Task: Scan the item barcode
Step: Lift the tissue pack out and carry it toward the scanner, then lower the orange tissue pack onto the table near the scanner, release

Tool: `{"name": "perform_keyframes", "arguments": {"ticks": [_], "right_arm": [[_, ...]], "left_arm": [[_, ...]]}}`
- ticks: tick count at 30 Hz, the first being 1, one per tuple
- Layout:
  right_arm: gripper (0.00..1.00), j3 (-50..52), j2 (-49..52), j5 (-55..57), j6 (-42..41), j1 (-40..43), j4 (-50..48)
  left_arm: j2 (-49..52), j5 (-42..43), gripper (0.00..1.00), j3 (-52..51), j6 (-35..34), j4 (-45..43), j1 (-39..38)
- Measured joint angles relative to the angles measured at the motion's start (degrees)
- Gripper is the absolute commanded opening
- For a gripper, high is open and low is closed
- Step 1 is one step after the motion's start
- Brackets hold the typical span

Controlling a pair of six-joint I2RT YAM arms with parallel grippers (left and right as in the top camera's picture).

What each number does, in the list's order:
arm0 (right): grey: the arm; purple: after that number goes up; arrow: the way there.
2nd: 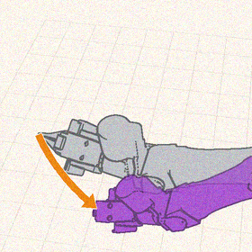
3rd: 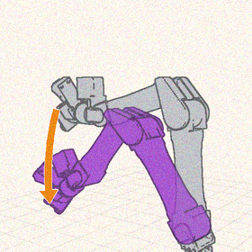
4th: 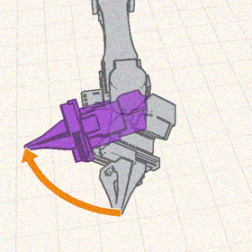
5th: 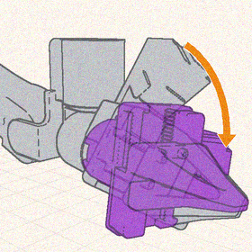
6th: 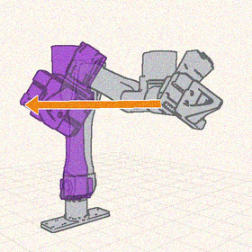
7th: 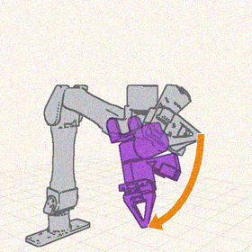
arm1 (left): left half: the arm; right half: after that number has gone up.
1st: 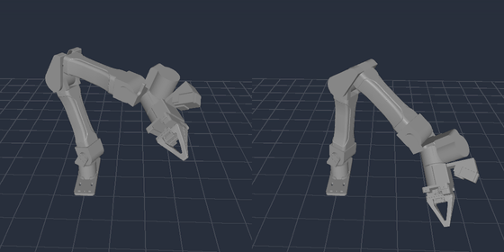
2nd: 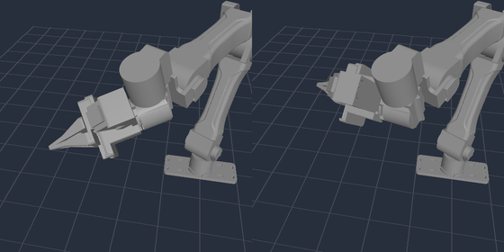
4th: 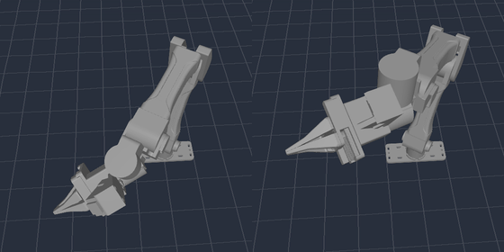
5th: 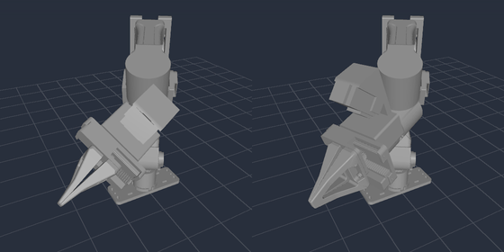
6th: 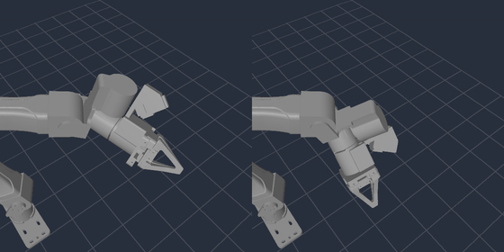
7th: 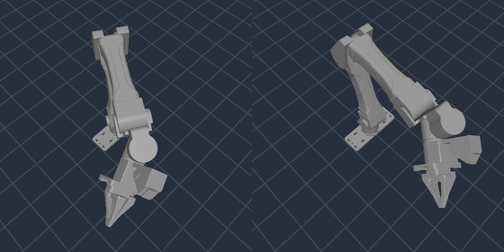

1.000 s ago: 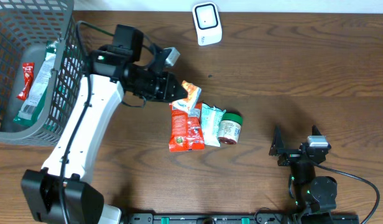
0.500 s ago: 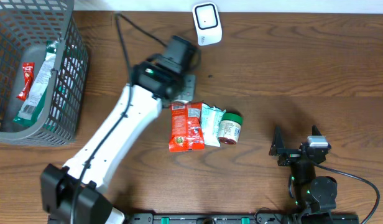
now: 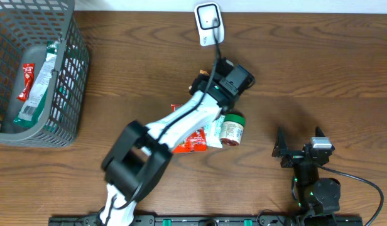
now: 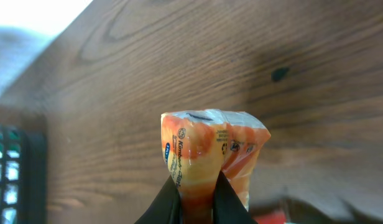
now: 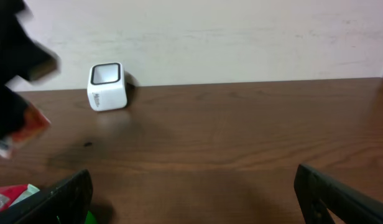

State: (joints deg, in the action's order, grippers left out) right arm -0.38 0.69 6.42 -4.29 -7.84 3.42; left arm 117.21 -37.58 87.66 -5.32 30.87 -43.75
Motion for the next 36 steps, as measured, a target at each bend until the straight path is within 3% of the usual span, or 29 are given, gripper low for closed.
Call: {"name": "perform_keyframes", "arguments": {"ticks": [7, 20, 22, 28, 31, 36], "right_arm": [[0.99, 0.0, 0.0, 0.04, 0.0, 0.0, 0.0], [0.99, 0.0, 0.0, 0.04, 0.0, 0.0, 0.0], [0.99, 0.0, 0.0, 0.04, 0.0, 0.0, 0.0], [0.99, 0.0, 0.0, 0.04, -0.02, 0.0, 0.0], [0.99, 0.0, 0.0, 0.04, 0.0, 0.0, 0.0], [0.99, 0.0, 0.0, 0.04, 0.0, 0.0, 0.0]], "left_arm": [[6.58, -4.74, 0.07, 0.0, 8.31, -6.84, -0.13], [8.0, -2.51, 0.07, 0.0, 10.32, -8.83, -0.13], [8.28, -2.14, 0.16, 0.0, 10.32, -9.31, -0.13], [9.14, -1.57, 0.22, -0.13, 10.38, -9.49, -0.13], [9.14, -1.53, 0.32, -0.17, 10.38, -9.53, -0.13], [9.14, -1.53, 0.4, -0.2, 10.47, -9.66, -0.13]]}}
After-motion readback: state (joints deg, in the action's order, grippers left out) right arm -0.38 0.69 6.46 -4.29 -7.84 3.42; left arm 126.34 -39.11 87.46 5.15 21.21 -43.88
